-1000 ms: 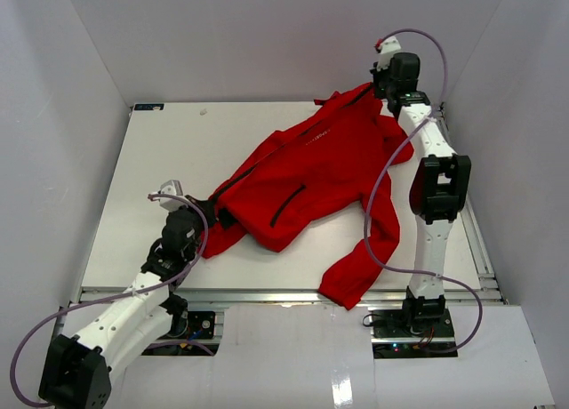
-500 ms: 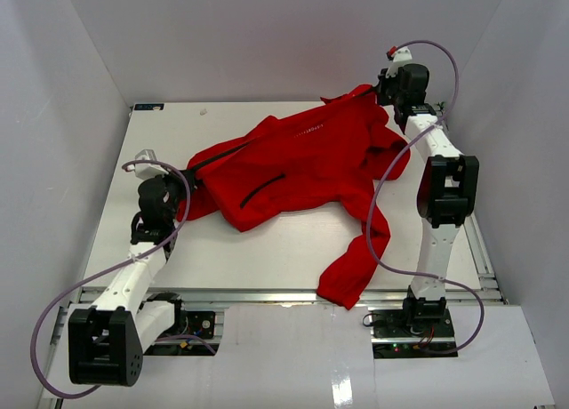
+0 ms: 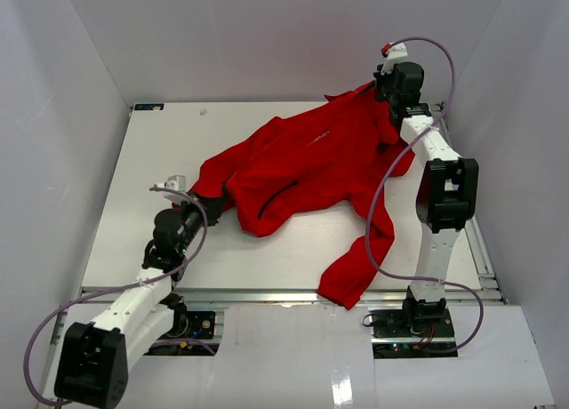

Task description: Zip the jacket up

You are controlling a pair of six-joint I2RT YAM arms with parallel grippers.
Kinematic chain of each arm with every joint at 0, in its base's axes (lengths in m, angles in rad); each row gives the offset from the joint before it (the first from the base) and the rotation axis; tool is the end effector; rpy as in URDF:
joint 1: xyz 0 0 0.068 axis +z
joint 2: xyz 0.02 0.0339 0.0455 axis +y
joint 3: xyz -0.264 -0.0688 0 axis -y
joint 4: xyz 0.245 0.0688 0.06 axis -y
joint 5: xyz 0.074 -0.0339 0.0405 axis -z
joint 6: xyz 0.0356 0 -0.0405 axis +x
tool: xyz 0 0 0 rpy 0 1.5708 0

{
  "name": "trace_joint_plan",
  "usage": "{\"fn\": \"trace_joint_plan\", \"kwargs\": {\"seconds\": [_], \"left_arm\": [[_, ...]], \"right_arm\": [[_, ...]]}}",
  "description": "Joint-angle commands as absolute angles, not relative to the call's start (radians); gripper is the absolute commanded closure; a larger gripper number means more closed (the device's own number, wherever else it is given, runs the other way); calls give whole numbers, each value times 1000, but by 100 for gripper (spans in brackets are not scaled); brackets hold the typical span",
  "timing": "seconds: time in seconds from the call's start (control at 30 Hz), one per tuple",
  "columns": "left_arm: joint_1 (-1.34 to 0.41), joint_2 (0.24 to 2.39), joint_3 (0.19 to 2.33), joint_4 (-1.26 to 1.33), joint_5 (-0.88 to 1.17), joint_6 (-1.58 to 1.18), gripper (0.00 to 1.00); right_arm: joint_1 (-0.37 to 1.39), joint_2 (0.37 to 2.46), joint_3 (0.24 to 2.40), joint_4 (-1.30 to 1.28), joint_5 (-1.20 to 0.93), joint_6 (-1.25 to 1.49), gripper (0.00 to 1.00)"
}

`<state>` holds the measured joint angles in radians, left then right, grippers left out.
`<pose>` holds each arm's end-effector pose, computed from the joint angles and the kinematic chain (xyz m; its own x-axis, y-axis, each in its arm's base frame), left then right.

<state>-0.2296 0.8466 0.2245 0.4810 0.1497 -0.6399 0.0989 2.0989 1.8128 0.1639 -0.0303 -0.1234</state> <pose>0.1812 -0.0478 0.2019 -0.3301 -0.5292 -0.7817 0.2141 0.7645 -0.6080 0.5112 0.0518 0.3166 -0.1046 -0.1340 -0.9854 -0.1426 0.9827 -0.1185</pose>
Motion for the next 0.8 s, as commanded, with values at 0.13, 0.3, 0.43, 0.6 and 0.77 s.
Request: {"fn": "trace_joint_plan", "kwargs": {"seconds": [0.13,0.3,0.43,0.6,0.77], "left_arm": [[-377,761,151,403,-76,-631,71],[-377,621,171,291,-102,-639,43],[-377,585,217,248,-56,-652,35],[-377,614,352,146,67,-626,14],[-377,599,577,-32,164,-544,2]], "right_arm": [[129,1994,1695,230,81,-80,66],[139,1879,1605,208,113,-68,14],[180,1734,1518,181,129,-27,10],[342,1615,1429,28,338,106,10],[415,1489,1407,-235,209,292,10]]}}
